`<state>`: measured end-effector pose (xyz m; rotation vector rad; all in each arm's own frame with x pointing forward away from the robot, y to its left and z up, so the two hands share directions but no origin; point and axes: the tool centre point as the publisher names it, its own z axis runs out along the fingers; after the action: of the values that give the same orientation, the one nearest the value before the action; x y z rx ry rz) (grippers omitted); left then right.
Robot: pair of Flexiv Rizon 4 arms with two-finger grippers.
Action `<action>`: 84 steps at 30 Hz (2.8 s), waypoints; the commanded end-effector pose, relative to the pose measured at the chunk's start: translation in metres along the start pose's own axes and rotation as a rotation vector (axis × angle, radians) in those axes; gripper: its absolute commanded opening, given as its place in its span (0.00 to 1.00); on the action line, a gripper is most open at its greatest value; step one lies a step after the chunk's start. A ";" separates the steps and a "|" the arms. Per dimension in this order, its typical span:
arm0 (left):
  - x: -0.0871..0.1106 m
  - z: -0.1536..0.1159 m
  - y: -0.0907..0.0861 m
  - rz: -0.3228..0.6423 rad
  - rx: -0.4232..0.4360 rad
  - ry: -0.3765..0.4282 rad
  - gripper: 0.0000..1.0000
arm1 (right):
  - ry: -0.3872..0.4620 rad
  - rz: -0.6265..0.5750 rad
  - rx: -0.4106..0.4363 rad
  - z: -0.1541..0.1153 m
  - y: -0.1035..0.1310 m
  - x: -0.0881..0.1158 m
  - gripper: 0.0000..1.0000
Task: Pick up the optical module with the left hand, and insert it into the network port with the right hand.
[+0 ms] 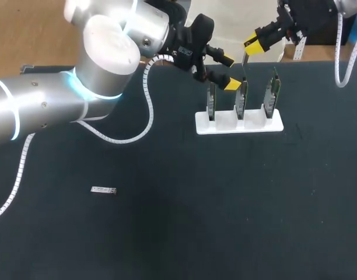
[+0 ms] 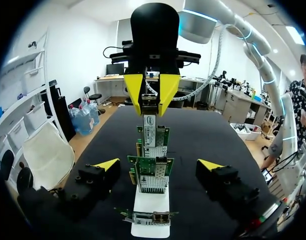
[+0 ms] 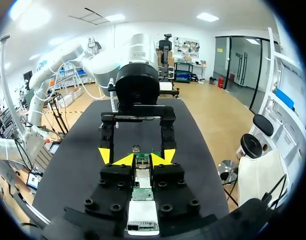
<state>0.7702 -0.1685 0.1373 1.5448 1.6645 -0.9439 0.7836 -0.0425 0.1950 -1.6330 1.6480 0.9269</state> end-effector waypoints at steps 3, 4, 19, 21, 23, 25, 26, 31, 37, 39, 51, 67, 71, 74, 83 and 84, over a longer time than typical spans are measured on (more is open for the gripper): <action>0.002 0.001 0.000 -0.006 0.006 0.011 1.00 | -0.002 -0.002 0.004 -0.001 0.001 0.000 0.00; 0.002 0.001 0.000 -0.006 0.007 0.012 1.00 | -0.001 -0.001 0.005 -0.001 0.001 0.000 0.00; 0.002 0.000 0.001 -0.010 0.005 0.022 1.00 | 0.086 -0.036 0.005 0.009 0.005 0.001 0.00; 0.002 0.000 0.001 -0.010 0.005 0.022 1.00 | 0.086 -0.036 0.005 0.010 0.005 0.002 0.00; 0.002 0.000 0.001 -0.010 0.005 0.022 1.00 | 0.084 -0.036 0.005 0.011 0.004 0.002 0.00; 0.002 0.000 0.001 -0.010 0.005 0.022 1.00 | 0.088 -0.037 0.005 0.012 0.005 0.003 0.00; 0.002 0.000 0.001 -0.010 0.005 0.022 1.00 | 0.089 -0.037 0.005 0.012 0.005 0.003 0.00; 0.002 0.000 0.001 -0.010 0.005 0.022 1.00 | 0.094 -0.031 0.011 0.012 0.004 0.006 0.00; 0.002 0.000 0.001 -0.010 0.005 0.022 1.00 | 0.101 -0.016 0.028 0.013 0.003 0.010 0.00; 0.002 0.000 0.001 -0.010 0.005 0.022 1.00 | 0.101 -0.013 0.031 0.014 0.003 0.012 0.00; 0.002 0.000 0.001 -0.010 0.005 0.022 1.00 | 0.106 0.001 0.024 0.019 0.005 0.021 0.00; 0.002 0.000 0.001 -0.010 0.005 0.022 1.00 | 0.104 -0.028 0.021 0.012 0.012 0.015 0.00; 0.002 0.000 0.001 -0.010 0.005 0.022 1.00 | 0.108 -0.028 0.019 0.012 0.012 0.015 0.00; 0.002 0.000 0.001 -0.010 0.005 0.022 1.00 | 0.111 -0.024 0.013 0.013 0.011 0.017 0.00; 0.002 0.000 0.001 -0.010 0.005 0.022 1.00 | 0.113 -0.015 -0.002 0.015 0.008 0.022 0.00; 0.002 0.000 0.001 -0.010 0.005 0.022 1.00 | 0.115 -0.015 -0.005 0.016 0.007 0.022 0.00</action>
<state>0.7689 -0.1667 0.1347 1.5519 1.6840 -0.9387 0.7715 -0.0425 0.1696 -1.7229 1.7080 0.8382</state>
